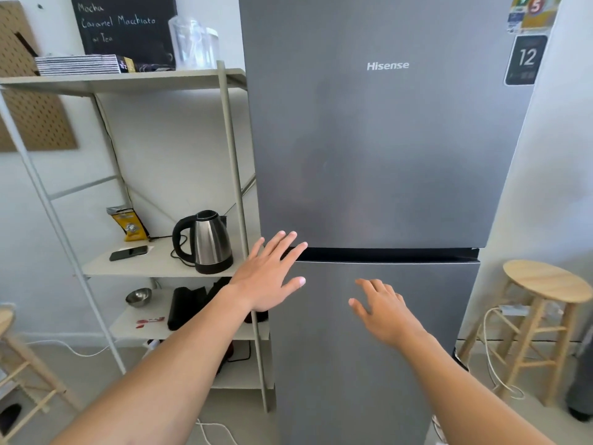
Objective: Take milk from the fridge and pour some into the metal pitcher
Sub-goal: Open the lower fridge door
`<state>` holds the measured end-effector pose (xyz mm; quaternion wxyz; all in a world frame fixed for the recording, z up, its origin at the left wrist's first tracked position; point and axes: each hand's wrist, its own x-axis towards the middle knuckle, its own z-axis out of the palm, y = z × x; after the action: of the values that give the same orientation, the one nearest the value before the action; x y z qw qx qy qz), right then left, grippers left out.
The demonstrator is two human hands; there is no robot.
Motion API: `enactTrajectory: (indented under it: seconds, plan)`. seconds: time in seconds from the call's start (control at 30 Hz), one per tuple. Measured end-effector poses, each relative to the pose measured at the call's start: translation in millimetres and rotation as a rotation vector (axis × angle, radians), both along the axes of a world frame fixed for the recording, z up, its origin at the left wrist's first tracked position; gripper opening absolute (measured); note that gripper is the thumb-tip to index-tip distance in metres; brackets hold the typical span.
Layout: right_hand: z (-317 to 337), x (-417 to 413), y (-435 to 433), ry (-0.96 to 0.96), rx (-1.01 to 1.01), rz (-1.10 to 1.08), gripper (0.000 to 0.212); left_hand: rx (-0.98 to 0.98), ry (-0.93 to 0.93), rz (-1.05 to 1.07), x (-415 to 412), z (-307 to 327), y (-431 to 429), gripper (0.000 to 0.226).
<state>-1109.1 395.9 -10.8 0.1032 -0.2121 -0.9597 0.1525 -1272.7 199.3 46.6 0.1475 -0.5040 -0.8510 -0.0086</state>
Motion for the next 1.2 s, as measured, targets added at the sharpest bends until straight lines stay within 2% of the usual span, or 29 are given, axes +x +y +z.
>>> enactTrajectory:
  seconds: [0.2, 0.57, 0.93, 1.1, 1.2]
  plan:
    - [-0.2, -24.1, 5.5, 0.036, 0.026, 0.001, 0.051, 0.036, 0.065, -0.076, -25.6, 5.1, 30.4, 0.067]
    - [-2.5, -106.5, -10.3, 0.134, 0.071, 0.006, 0.049, 0.064, 0.325, -0.240, -113.7, 23.2, 48.8, 0.067]
    - [-17.4, -176.8, -25.0, 0.139, 0.110, -0.005, 0.052, 0.076, 0.728, -0.572, -182.9, 37.8, 71.7, 0.064]
    - [-31.2, -197.6, -28.8, 0.091, 0.208, -0.061, 0.050, 0.163, 0.874, -0.675, -206.4, 36.8, 85.4, 0.060]
    - [-39.5, -208.8, -29.6, 0.088, 0.254, -0.091, 0.045, 0.253, 0.897, -0.720, -213.9, 30.8, 92.6, 0.057]
